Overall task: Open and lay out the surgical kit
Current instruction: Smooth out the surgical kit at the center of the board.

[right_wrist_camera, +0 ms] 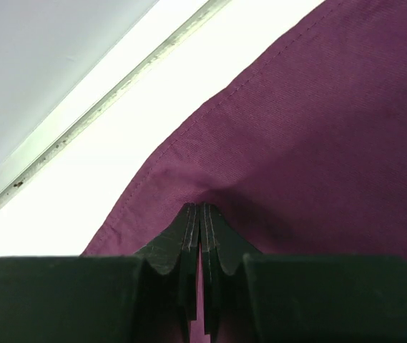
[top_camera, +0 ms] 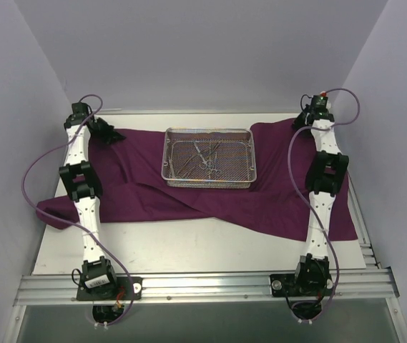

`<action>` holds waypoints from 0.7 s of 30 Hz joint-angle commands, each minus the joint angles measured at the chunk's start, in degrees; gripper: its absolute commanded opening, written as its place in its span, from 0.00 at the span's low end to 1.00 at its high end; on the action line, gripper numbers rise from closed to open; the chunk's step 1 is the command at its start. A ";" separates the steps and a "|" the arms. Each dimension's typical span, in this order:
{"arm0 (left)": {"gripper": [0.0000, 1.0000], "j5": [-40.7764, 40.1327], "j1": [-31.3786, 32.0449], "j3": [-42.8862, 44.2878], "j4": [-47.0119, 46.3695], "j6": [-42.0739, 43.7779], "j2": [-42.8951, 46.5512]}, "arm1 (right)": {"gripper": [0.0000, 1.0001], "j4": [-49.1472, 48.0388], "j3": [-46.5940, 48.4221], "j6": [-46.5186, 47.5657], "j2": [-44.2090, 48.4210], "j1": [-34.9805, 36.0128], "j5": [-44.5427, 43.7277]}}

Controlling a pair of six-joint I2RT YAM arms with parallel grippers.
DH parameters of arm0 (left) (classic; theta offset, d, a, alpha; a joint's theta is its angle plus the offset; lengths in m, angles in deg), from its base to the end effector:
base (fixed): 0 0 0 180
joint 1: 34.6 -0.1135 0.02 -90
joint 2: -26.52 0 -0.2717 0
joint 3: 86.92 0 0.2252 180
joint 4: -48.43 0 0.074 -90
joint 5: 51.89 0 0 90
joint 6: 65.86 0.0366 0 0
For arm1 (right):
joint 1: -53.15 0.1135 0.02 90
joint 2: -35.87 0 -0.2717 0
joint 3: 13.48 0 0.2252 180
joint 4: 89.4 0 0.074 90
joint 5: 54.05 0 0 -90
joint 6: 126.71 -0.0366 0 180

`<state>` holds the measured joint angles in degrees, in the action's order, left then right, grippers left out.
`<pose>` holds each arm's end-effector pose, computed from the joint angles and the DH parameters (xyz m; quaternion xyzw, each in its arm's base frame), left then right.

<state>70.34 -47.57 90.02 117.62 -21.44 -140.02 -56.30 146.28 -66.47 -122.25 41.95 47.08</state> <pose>0.5502 0.1067 0.1276 -0.3873 0.8436 -0.3291 0.1730 0.5811 -0.1079 0.1638 0.2594 0.8299 0.1620 0.4666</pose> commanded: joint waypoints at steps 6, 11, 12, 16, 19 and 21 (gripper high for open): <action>0.07 -7.52 -2.50 -6.60 -2.49 7.78 10.51 | 0.00 10.39 -11.08 8.39 3.16 -4.97 -4.64; 0.41 -12.27 -1.80 -12.33 -1.71 13.14 24.58 | 0.05 7.24 -9.66 6.83 8.09 -4.18 2.48; 0.43 -15.06 -1.62 -13.73 -1.18 14.02 27.21 | 0.06 6.79 -9.66 6.38 8.88 -4.09 3.62; 0.45 -22.97 -1.18 -17.08 5.38 15.70 30.22 | 0.15 6.52 -10.62 3.84 12.92 -3.48 5.29; 0.36 -31.31 -1.18 -24.34 9.53 14.56 33.03 | 0.18 10.12 -14.21 2.95 16.61 -2.78 3.47; 0.17 -34.67 -1.18 -29.10 10.60 14.21 35.39 | 0.20 10.74 -18.87 2.86 20.98 -2.42 3.01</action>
<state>45.68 -48.60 67.16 120.70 -8.20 -105.22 -50.50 131.09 -62.82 -110.60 38.52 50.67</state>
